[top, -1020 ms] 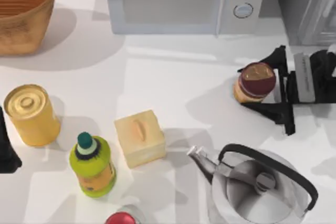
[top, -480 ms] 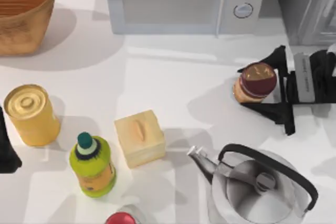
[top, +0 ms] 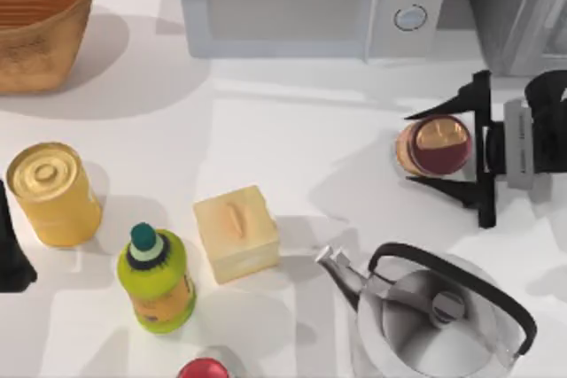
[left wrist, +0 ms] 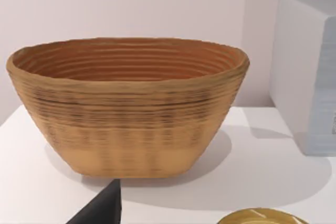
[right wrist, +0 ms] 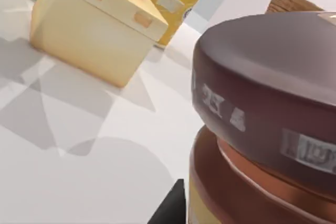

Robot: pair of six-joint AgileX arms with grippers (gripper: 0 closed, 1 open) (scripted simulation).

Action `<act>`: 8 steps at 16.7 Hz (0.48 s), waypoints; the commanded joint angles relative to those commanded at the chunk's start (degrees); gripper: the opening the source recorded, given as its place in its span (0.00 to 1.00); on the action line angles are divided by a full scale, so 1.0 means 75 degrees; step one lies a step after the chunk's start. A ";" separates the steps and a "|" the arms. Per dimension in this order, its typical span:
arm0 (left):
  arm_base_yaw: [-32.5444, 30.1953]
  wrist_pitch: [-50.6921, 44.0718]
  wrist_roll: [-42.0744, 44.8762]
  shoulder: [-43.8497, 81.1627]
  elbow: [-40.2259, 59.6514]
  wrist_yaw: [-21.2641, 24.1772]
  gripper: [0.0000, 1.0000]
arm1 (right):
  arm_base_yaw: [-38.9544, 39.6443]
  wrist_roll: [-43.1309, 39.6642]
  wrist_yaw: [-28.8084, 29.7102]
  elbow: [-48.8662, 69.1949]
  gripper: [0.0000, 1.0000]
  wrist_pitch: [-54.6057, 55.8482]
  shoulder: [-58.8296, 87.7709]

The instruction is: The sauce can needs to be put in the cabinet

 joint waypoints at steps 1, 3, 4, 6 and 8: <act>0.0000 0.0000 0.0000 0.0000 0.0000 0.0000 1.00 | 0.0004 0.0061 0.0041 0.0026 0.00 -0.0129 -0.0155; 0.0000 0.0000 0.0000 0.0000 0.0000 0.0000 1.00 | 0.0014 0.0200 0.0125 0.0079 0.00 -0.0414 -0.0501; 0.0000 0.0000 0.0000 0.0000 0.0000 0.0000 1.00 | 0.0018 0.0275 0.0161 0.0106 0.00 -0.0563 -0.0685; 0.0000 0.0000 0.0000 0.0000 0.0000 0.0000 1.00 | 0.0020 0.0427 0.0208 0.0159 0.00 -0.0858 -0.1062; 0.0000 0.0000 0.0000 0.0000 0.0000 0.0000 1.00 | 0.0018 0.0573 0.0222 0.0208 0.00 -0.1131 -0.1426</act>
